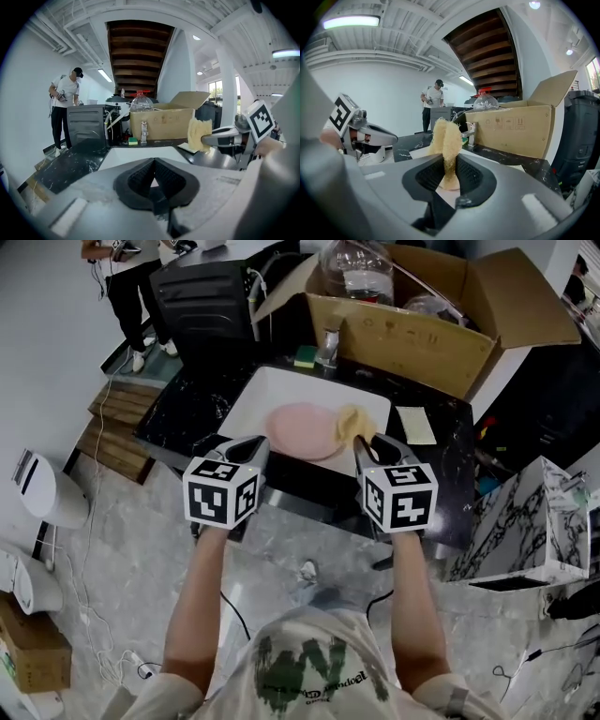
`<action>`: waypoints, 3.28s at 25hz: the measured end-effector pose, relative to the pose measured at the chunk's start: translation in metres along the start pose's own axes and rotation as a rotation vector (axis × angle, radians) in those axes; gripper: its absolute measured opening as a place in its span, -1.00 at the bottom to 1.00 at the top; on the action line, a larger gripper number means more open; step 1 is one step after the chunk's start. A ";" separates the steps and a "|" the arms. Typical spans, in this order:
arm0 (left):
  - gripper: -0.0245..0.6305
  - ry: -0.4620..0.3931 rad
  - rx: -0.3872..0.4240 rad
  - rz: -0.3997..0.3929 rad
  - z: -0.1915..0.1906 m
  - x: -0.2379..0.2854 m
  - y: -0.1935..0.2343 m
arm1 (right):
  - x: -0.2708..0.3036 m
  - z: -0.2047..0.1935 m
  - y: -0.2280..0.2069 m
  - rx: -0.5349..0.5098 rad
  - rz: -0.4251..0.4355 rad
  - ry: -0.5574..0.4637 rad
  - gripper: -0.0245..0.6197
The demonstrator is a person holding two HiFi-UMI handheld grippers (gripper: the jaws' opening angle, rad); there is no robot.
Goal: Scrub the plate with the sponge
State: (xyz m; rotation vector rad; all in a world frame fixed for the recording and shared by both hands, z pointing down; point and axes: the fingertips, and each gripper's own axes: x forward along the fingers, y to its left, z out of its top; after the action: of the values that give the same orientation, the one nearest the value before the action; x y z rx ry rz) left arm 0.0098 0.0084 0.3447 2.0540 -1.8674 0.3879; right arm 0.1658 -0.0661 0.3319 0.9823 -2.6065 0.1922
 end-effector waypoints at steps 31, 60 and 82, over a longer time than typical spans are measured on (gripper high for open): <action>-0.91 0.095 -0.012 -0.044 0.035 0.159 0.090 | 0.154 0.021 -0.081 0.061 -0.043 0.087 -0.73; -0.91 0.126 0.081 -0.201 0.038 0.190 0.173 | 0.206 0.016 -0.038 0.146 -0.176 0.138 -0.73; -0.91 0.178 0.138 -0.392 0.003 0.221 0.196 | 0.278 -0.038 0.002 0.155 -0.210 0.325 -0.72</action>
State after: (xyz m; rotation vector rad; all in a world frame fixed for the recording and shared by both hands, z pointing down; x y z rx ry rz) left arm -0.1628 -0.2079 0.4465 2.3248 -1.3292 0.5838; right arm -0.0193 -0.2260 0.4691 1.1614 -2.2049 0.4640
